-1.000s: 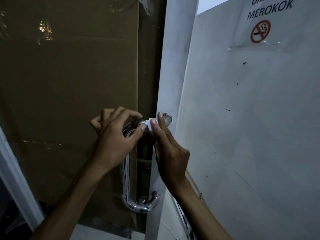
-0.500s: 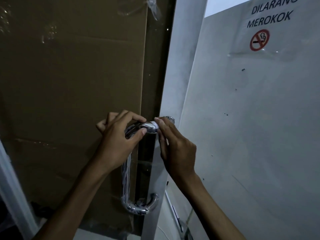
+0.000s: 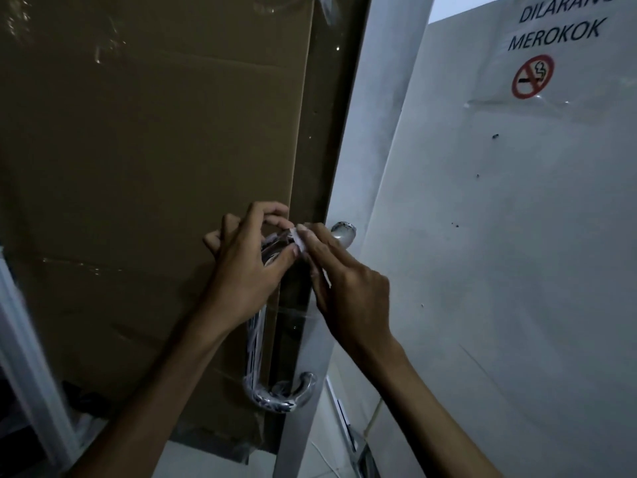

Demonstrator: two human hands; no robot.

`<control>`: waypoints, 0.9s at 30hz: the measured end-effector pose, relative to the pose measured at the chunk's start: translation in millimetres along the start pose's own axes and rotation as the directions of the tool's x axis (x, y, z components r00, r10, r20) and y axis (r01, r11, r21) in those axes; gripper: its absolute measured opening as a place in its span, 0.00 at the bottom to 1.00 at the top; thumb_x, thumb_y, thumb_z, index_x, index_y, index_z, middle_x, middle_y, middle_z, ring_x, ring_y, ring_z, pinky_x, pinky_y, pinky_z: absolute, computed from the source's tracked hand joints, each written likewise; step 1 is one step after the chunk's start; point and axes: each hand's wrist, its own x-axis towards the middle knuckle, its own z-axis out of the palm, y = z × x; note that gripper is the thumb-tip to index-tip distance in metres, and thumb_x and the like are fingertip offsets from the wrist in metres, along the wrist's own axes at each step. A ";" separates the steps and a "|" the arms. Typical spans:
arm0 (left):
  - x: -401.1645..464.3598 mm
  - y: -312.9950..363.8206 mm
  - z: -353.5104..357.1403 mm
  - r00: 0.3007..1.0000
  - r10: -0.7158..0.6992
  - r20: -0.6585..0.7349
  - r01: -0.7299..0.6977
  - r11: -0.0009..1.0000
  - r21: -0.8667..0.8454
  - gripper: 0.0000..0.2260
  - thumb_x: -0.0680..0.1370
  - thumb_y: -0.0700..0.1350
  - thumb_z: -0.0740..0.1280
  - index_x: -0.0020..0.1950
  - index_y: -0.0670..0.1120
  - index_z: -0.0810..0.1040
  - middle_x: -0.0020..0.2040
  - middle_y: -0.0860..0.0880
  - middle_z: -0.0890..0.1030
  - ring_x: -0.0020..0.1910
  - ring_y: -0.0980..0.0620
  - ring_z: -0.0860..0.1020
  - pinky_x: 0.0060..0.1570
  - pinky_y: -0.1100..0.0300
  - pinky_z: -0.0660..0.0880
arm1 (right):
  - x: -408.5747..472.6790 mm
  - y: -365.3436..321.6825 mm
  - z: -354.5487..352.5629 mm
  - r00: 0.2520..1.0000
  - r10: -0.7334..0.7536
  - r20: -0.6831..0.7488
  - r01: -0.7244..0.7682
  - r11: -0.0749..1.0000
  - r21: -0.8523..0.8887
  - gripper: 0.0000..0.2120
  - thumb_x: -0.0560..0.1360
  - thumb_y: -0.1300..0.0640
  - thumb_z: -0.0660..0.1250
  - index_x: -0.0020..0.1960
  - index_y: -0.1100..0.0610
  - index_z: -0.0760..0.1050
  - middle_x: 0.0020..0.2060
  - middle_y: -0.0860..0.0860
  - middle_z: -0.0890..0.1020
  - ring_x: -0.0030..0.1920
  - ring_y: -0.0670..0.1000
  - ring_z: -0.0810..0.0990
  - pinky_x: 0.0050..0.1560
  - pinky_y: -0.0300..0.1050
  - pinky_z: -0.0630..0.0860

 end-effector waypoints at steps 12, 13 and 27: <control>-1.3 4.6 -0.1 1.000 0.016 0.005 -0.016 0.998 0.052 0.13 0.79 0.53 0.71 0.62 0.60 0.73 0.56 0.79 0.69 0.51 0.61 0.62 0.53 0.52 0.59 | 5.5 29.4 -0.7 0.979 0.187 -0.087 -0.156 0.947 0.281 0.16 0.86 0.51 0.61 0.71 0.48 0.78 0.69 0.41 0.79 0.62 0.43 0.82 0.56 0.42 0.82; -1.6 5.0 0.5 1.000 0.022 0.006 -0.022 0.998 0.062 0.13 0.79 0.52 0.71 0.61 0.60 0.73 0.56 0.81 0.68 0.51 0.61 0.62 0.52 0.52 0.57 | 6.2 31.5 -0.9 0.977 0.198 -0.086 -0.164 0.939 0.301 0.15 0.86 0.51 0.61 0.71 0.48 0.78 0.68 0.41 0.80 0.62 0.43 0.82 0.57 0.43 0.83; -4.1 6.4 6.6 1.000 -0.025 -0.013 0.025 1.000 0.007 0.12 0.79 0.50 0.72 0.60 0.57 0.75 0.51 0.86 0.62 0.47 0.63 0.63 0.57 0.48 0.65 | -13.4 23.8 11.0 0.992 0.114 -0.046 -0.099 0.962 0.255 0.22 0.85 0.55 0.65 0.79 0.51 0.70 0.77 0.45 0.72 0.69 0.37 0.73 0.65 0.32 0.75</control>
